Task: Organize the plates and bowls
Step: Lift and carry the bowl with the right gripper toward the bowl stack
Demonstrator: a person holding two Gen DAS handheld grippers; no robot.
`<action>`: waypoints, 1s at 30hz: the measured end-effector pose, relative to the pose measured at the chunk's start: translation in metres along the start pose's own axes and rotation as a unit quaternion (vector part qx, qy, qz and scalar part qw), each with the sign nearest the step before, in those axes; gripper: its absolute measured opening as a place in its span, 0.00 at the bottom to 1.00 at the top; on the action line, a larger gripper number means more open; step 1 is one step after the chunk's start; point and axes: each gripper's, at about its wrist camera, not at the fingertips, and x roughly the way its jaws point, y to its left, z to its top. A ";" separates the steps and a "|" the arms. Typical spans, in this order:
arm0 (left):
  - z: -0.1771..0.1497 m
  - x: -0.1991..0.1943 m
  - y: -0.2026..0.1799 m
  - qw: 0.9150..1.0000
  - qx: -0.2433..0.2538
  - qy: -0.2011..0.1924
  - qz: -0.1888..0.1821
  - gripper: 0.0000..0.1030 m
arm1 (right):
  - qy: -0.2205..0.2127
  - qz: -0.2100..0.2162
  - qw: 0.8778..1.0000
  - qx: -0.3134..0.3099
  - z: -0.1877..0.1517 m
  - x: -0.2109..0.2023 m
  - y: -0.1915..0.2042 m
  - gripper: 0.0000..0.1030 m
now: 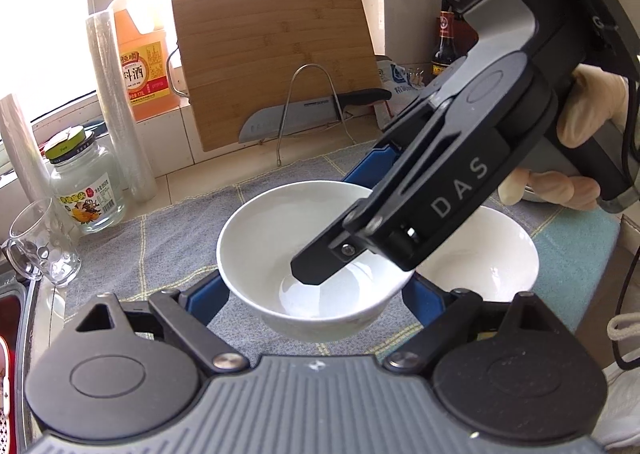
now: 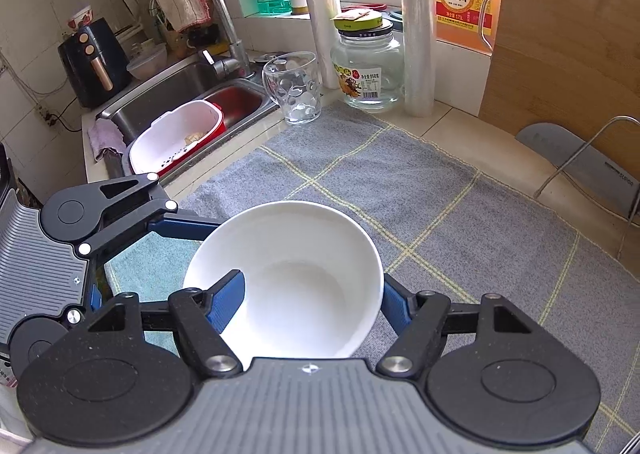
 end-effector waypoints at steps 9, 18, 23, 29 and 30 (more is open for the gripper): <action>0.012 0.005 -0.032 0.999 0.017 -0.003 -0.033 0.90 | -0.011 -0.019 1.000 0.021 -0.026 -0.035 -0.013 0.75; 0.022 0.021 -0.060 0.997 0.035 -0.002 -0.073 0.90 | -0.020 -0.049 0.997 0.049 -0.053 -0.063 -0.029 0.75; 0.023 0.028 -0.070 0.995 0.042 0.002 -0.092 0.90 | -0.017 -0.059 0.996 0.068 -0.067 -0.070 -0.038 0.75; 0.024 0.036 -0.074 0.994 0.045 0.012 -0.104 0.90 | -0.011 -0.064 0.995 0.078 -0.077 -0.072 -0.042 0.75; 0.024 0.036 -0.074 0.993 0.045 0.014 -0.105 0.90 | -0.009 -0.064 0.995 0.080 -0.079 -0.072 -0.043 0.75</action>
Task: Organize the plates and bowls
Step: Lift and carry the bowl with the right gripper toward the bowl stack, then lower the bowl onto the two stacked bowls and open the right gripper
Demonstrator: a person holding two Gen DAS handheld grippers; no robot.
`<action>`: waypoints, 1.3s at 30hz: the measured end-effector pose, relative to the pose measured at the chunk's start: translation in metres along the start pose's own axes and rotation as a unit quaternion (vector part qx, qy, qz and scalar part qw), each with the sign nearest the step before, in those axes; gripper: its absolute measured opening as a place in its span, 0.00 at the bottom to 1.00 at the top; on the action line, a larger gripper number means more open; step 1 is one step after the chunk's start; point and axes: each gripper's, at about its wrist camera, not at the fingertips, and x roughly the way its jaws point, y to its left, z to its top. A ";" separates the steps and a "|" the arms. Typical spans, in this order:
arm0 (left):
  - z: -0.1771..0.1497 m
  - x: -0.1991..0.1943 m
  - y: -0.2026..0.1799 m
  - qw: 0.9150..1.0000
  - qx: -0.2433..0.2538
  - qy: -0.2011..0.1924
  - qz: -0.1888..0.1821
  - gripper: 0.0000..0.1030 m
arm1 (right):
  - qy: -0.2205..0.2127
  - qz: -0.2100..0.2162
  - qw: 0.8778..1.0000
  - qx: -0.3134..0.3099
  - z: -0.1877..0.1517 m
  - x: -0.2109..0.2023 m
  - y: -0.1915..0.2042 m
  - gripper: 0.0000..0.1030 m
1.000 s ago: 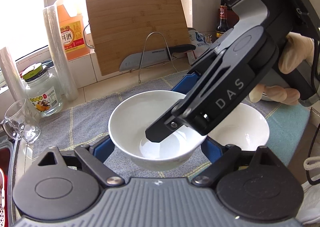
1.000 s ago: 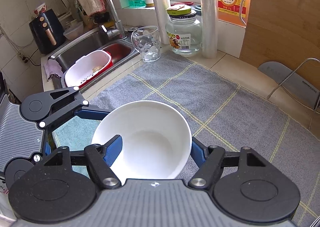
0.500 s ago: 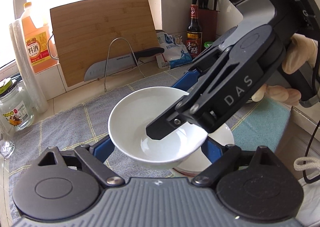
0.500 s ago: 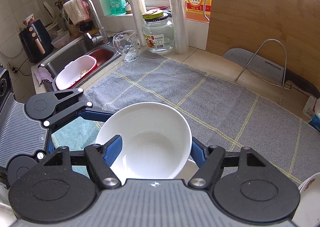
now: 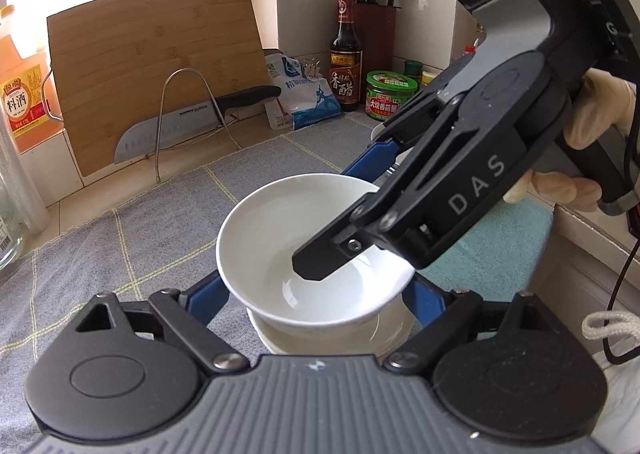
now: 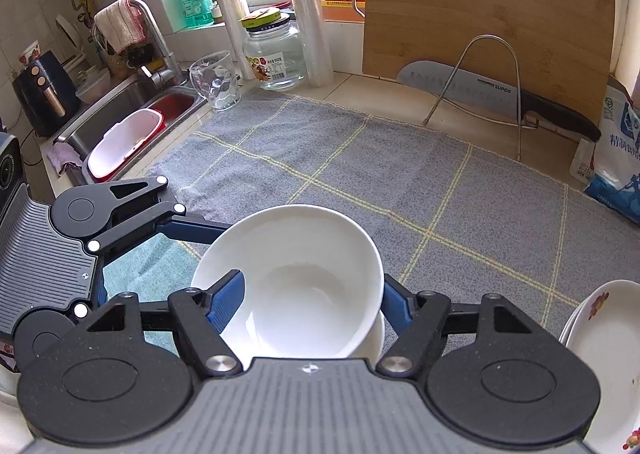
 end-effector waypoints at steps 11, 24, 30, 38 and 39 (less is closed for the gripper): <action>0.000 0.006 -0.001 1.000 -0.004 0.020 -0.006 0.90 | 0.013 0.003 1.000 0.004 -0.012 0.008 -0.002 0.75; -0.001 0.009 -0.002 1.000 -0.010 0.029 -0.009 0.90 | 0.017 -0.003 1.000 -0.008 -0.013 0.011 0.001 0.77; -0.001 0.009 -0.003 1.000 -0.010 0.027 -0.010 0.90 | 0.018 -0.010 1.000 -0.022 -0.014 0.013 0.006 0.79; -0.002 0.008 -0.002 0.999 -0.015 0.027 -0.016 0.90 | 0.016 -0.007 1.000 -0.023 -0.016 0.013 0.007 0.85; -0.003 0.009 -0.002 0.999 -0.014 0.028 -0.016 0.91 | 0.015 -0.004 1.000 -0.023 -0.016 0.013 0.007 0.91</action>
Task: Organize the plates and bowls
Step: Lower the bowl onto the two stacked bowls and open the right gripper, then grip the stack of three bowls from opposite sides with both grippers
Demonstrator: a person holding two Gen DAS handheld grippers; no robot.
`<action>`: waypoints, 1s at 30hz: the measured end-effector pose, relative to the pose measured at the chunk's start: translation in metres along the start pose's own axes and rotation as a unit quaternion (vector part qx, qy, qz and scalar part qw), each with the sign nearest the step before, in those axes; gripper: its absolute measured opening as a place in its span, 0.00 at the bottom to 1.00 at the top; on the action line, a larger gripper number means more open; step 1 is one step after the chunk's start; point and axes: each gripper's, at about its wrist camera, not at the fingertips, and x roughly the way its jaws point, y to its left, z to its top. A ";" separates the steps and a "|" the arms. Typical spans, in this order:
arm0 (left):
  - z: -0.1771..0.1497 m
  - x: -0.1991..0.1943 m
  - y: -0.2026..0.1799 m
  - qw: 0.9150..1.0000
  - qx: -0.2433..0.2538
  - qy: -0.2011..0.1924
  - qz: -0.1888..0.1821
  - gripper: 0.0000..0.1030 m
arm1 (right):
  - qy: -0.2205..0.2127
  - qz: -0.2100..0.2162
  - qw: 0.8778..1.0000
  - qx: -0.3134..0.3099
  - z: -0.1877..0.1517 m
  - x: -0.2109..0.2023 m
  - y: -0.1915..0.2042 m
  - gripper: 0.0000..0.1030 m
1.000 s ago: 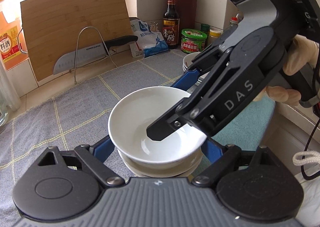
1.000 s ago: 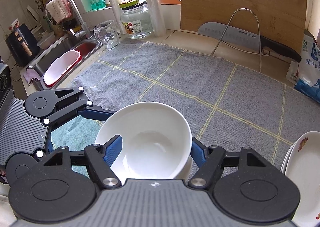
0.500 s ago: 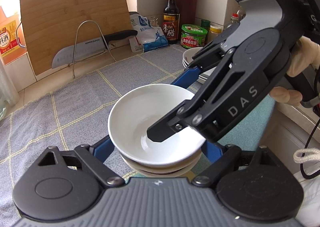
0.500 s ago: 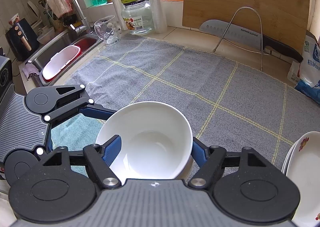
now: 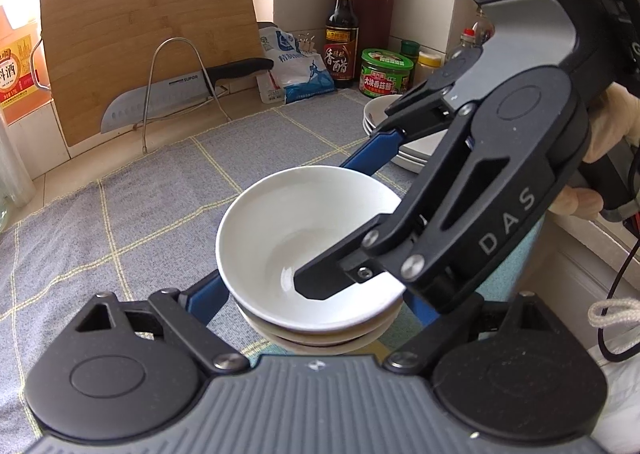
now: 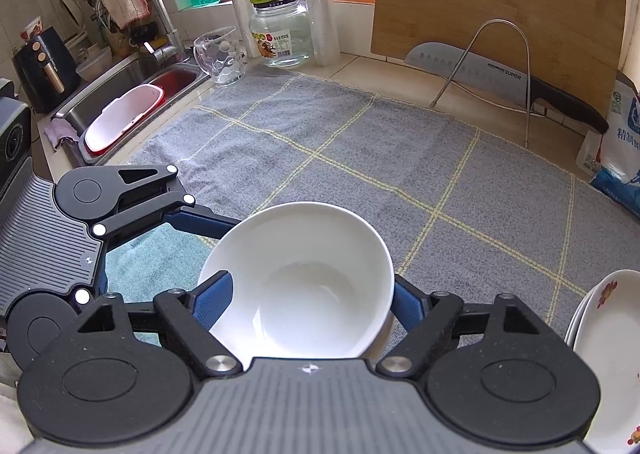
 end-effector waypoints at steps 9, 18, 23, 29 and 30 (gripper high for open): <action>-0.002 -0.004 -0.002 1.000 0.011 0.001 0.005 0.92 | -0.012 -0.005 1.000 -0.008 -0.004 -0.004 0.004 1.00; -0.010 -0.026 0.010 0.999 0.016 -0.028 -0.012 0.93 | -0.039 -0.037 0.998 -0.028 -0.016 -0.020 0.007 1.00; -0.017 -0.032 0.022 0.999 0.022 -0.045 -0.020 0.97 | -0.048 -0.054 0.996 -0.043 -0.026 -0.030 0.010 1.00; -0.028 -0.031 0.032 0.998 0.054 -0.015 -0.042 0.97 | -0.043 -0.072 0.995 -0.052 -0.043 -0.037 0.019 1.00; -0.030 -0.029 0.033 0.997 0.059 -0.009 -0.045 0.97 | -0.039 -0.075 0.995 -0.052 -0.046 -0.037 0.021 1.00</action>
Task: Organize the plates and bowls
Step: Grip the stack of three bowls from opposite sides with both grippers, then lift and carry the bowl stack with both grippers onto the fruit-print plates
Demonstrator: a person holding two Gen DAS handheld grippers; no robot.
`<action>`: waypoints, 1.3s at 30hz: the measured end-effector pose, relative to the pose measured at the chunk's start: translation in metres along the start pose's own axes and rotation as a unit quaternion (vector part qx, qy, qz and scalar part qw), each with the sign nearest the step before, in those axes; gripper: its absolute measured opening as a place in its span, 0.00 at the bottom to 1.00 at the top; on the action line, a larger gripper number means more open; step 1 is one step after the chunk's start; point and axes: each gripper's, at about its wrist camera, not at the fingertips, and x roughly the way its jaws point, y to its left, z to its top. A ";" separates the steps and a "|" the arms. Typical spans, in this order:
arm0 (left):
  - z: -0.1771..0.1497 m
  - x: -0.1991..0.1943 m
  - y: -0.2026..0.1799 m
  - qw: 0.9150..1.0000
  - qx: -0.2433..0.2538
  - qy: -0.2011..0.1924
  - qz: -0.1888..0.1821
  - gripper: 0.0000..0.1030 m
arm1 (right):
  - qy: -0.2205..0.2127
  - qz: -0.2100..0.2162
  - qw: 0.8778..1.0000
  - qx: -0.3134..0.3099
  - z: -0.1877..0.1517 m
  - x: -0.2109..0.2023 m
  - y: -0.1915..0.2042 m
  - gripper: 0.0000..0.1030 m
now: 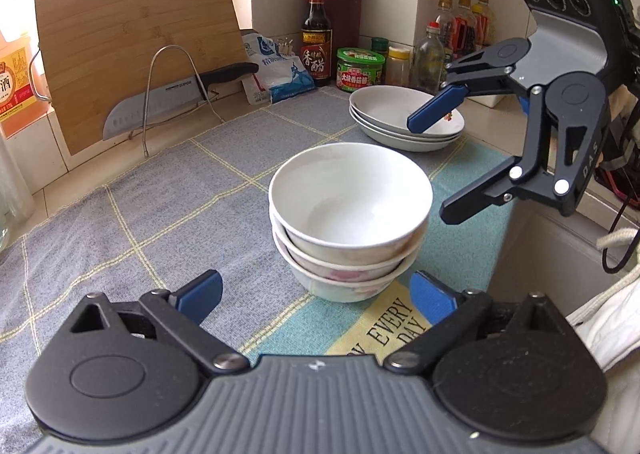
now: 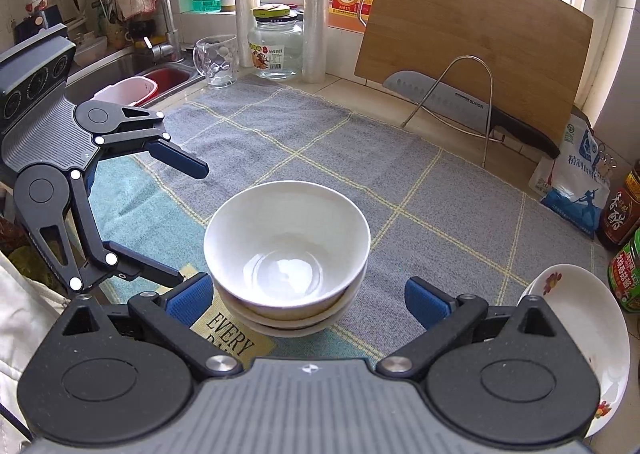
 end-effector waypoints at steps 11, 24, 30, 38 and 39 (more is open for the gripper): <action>-0.010 0.032 0.004 0.997 0.070 0.017 -0.041 0.97 | 0.040 -0.067 0.997 0.020 -0.034 0.033 0.022 1.00; -0.004 0.059 0.004 0.995 0.078 0.031 -0.049 0.95 | 0.045 -0.031 0.998 -0.031 -0.029 0.062 0.014 1.00; 0.005 0.064 0.007 0.995 0.073 0.043 -0.059 0.95 | 0.047 0.000 0.998 -0.044 -0.025 0.065 0.006 1.00; 0.011 0.065 0.007 0.990 0.102 0.057 -0.077 0.91 | 0.051 0.033 0.996 -0.069 -0.021 0.070 -0.002 1.00; 0.013 0.067 0.007 0.989 0.104 0.059 -0.084 0.89 | 0.052 0.036 0.995 -0.071 -0.021 0.070 -0.002 0.99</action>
